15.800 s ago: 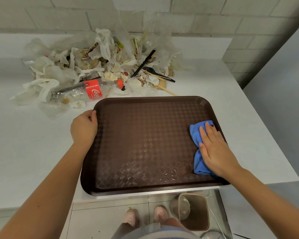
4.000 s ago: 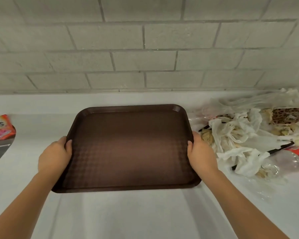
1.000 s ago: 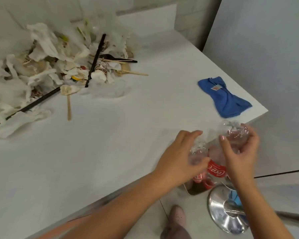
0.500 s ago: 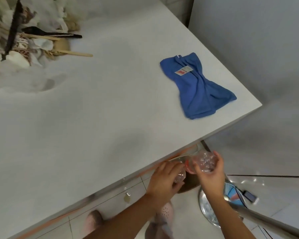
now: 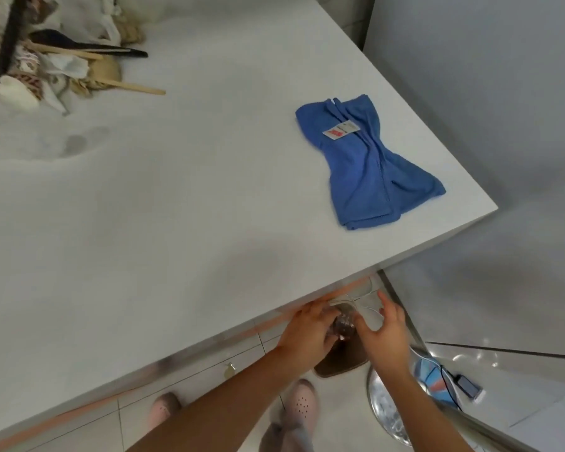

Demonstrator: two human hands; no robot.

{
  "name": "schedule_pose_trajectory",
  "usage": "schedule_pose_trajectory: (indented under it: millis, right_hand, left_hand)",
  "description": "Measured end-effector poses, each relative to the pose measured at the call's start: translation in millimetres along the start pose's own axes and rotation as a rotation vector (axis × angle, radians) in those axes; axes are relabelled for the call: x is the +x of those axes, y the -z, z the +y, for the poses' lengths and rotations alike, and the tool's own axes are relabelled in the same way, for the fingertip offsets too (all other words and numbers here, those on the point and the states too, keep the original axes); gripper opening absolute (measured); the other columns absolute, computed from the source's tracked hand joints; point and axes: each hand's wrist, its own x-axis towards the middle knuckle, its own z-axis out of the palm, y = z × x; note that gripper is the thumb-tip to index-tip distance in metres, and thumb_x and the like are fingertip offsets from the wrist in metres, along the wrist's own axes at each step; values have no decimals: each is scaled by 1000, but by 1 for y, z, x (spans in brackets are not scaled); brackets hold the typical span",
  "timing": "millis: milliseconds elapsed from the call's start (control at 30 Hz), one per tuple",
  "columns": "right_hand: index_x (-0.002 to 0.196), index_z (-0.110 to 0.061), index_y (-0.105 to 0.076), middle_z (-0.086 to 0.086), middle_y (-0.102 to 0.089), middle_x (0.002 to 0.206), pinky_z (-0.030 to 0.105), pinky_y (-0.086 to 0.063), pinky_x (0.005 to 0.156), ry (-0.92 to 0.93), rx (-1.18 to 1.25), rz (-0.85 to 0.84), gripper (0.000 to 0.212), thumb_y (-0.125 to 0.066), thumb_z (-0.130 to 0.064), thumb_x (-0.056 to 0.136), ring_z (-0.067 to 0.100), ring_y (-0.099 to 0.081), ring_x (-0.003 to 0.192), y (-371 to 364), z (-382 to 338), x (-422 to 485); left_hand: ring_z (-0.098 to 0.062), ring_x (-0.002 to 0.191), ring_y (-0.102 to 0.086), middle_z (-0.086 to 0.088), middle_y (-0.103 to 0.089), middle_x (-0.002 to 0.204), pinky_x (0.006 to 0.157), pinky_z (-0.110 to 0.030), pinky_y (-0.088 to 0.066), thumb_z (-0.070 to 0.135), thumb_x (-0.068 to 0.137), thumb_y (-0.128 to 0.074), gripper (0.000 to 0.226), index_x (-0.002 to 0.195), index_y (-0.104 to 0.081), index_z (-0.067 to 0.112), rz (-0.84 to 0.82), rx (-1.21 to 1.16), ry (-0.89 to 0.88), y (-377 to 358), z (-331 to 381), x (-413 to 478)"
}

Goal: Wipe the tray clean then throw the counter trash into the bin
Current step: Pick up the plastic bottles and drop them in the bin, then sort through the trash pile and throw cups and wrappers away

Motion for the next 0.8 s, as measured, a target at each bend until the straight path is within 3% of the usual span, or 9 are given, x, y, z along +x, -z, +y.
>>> schedule_pose_trajectory:
  millis: [100, 167, 233, 367, 433, 567, 700, 800]
  right_hand:
    - [106, -36, -58, -16, -58, 109, 20, -48, 68, 175, 137, 93, 28, -67, -22, 84, 14, -61, 95, 33, -41, -24]
    - [89, -42, -61, -17, -62, 93, 11, -47, 65, 288, 273, 138, 29, -68, -14, 84, 8, -60, 81, 58, -77, -46]
    - [82, -39, -65, -12, -65, 84, 11, -47, 66, 404, 412, 179, 27, -68, -12, 82, 8, -60, 74, 80, -121, -68]
    - [86, -26, -66, -7, -64, 78, 20, -48, 62, 639, 502, 106, 9, -69, -20, 81, 12, -58, 67, 104, -212, -94]
    - [89, -27, -66, -5, -62, 77, 18, -47, 59, 700, 502, 41, 6, -67, -25, 83, 15, -56, 63, 101, -258, -96]
    - [90, -32, -64, -7, -58, 73, 15, -42, 55, 790, 472, -89, 14, -66, -19, 85, 12, -51, 57, 66, -346, -88]
    - [91, -34, -63, -11, -58, 73, 19, -43, 58, 886, 378, -175, 12, -68, -26, 85, 10, -53, 59, 15, -429, -87]
    - [95, -36, -62, -10, -60, 75, 22, -46, 62, 941, 283, -213, 14, -68, -31, 84, 9, -54, 61, -27, -490, -92]
  left_hand:
    - [-8, 105, -57, 6, -59, 123, 91, -19, -45, 25, 90, -56, 29, 119, -61, 25, 17, -283, -40, 58, 25, -37]
    - [4, 96, -55, 11, -64, 112, 86, -8, -40, 23, 90, -59, 25, 113, -65, 23, 58, -419, -88, 102, 44, -68]
    - [7, 88, -56, 13, -66, 100, 80, -4, -40, 23, 89, -61, 20, 108, -68, 23, 110, -576, -84, 147, 57, -98]
    - [-6, 84, -64, 6, -72, 93, 75, -12, -47, 23, 89, -63, 13, 96, -71, 31, 291, -818, 26, 230, 57, -136]
    - [-5, 86, -65, 12, -72, 90, 74, -11, -45, 22, 88, -63, 14, 91, -71, 34, 424, -819, 76, 264, 40, -146]
    - [-7, 82, -67, 12, -72, 81, 80, -26, -53, 17, 89, -62, 20, 85, -68, 35, 623, -763, 152, 325, -17, -163]
    - [-6, 76, -66, 9, -71, 80, 71, -15, -49, 14, 90, -59, 20, 85, -68, 32, 772, -705, 227, 374, -90, -185]
    - [-9, 77, -65, 8, -70, 81, 65, -19, -47, 17, 90, -59, 20, 81, -67, 33, 856, -674, 306, 406, -148, -204]
